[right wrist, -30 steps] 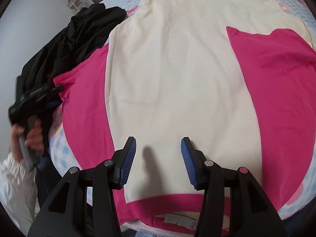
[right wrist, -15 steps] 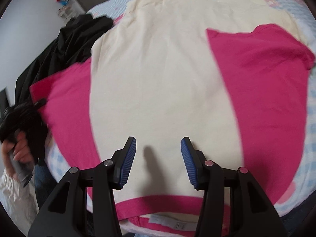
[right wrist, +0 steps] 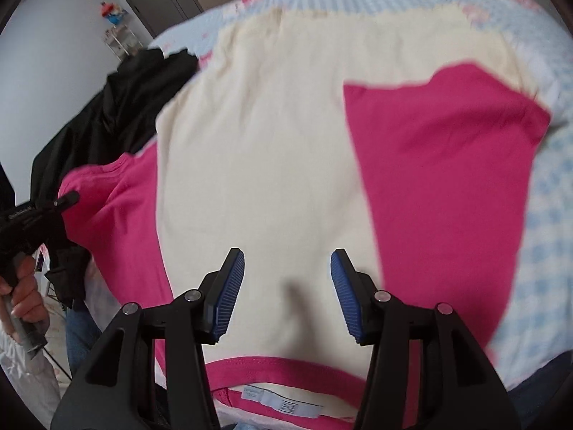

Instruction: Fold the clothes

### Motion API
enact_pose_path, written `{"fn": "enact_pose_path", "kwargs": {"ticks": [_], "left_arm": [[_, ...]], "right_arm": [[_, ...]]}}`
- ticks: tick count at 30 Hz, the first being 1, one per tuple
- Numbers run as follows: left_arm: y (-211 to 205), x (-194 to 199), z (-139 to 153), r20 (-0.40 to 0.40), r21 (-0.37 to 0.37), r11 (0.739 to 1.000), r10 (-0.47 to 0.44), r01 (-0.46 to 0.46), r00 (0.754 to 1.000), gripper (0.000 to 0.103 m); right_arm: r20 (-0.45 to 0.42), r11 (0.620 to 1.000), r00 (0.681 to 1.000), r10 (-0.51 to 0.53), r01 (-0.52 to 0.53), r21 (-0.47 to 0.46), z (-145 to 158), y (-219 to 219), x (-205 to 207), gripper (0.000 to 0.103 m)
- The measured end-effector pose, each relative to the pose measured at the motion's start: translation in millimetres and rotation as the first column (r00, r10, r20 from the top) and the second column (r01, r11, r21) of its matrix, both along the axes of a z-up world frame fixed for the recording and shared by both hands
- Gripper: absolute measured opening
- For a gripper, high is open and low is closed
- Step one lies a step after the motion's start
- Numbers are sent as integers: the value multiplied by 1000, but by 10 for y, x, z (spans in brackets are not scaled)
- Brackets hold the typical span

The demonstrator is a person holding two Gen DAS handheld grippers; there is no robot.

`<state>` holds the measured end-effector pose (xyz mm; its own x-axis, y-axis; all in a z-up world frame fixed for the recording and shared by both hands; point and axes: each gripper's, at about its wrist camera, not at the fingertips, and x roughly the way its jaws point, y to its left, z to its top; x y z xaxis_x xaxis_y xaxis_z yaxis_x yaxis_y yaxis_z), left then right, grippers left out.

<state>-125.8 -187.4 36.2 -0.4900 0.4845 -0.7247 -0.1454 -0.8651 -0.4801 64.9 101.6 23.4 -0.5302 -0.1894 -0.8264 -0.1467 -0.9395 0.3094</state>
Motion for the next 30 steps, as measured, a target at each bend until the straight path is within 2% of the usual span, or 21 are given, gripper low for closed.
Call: {"fn": "enact_pose_path", "kwargs": {"ticks": [2, 4, 6, 7, 8, 9, 10, 11, 16, 18, 21, 23, 24, 25, 26, 30], "left_arm": [[541, -71, -61, 19, 23, 993, -120, 120, 993, 2], [944, -290, -222, 71, 15, 980, -199, 198, 977, 2], [1343, -456, -364, 149, 33, 962, -271, 269, 951, 6], [1539, -542, -400, 193, 59, 948, -318, 313, 928, 15], [1624, -562, -411, 212, 55, 943, -332, 328, 919, 31], [1662, -554, -411, 221, 38, 943, -331, 331, 917, 40], [1589, -517, -368, 203, 40, 945, -326, 325, 923, 52], [1468, -468, -305, 174, 52, 947, -320, 316, 931, 54], [777, -333, -405, 68, 35, 985, -172, 170, 983, 54], [489, -373, -455, 65, 35, 992, -121, 119, 991, 54], [149, -575, -442, 58, -19, 997, -67, 68, 996, 50], [-77, -710, -434, 53, -55, 998, -31, 34, 998, 45], [-77, -783, -416, 44, -69, 996, -45, 48, 998, 45], [-10, -861, -401, 43, -97, 991, -83, 87, 996, 45], [65, -940, -389, 49, -132, 983, -124, 130, 991, 45], [314, -1147, -422, 29, -236, 960, -148, 150, 989, 45]], "right_arm": [[-24, 1000, 1000, 7, -7, 4, 102, 47, 69, 52], [-30, 999, 999, 41, -41, -17, 101, 2, 58, 53], [-26, 993, 1000, 17, -20, -115, 44, 9, 98, 53], [-28, 985, 1000, -2, -3, -170, 8, 18, 118, 53], [-28, 975, 999, -19, 12, -224, -28, 23, 134, 53], [-20, 972, 1000, -5, 0, -236, -86, -67, 64, 53], [2, 976, 1000, 12, -11, -219, -131, -131, 32, 53], [23, 979, 999, 28, -22, -204, -175, -194, 0, 53], [56, 975, 997, 47, -33, -221, -351, -312, -178, 59], [64, 968, 996, 67, -49, -247, -457, -343, -336, 59], [74, 967, 996, 52, -32, -253, -627, -359, -597, 60], [65, 968, 996, 64, -46, -248, -660, -408, -736, 54], [60, 968, 996, 71, -54, -245, -675, -432, -803, 42], [44, 968, 995, 87, -74, -238, -660, -468, -841, 16], [28, 969, 994, 103, -94, -230, -645, -502, -879, 5], [-9, 989, 994, 106, -107, -103, -475, -525, -1062, 4]]}}
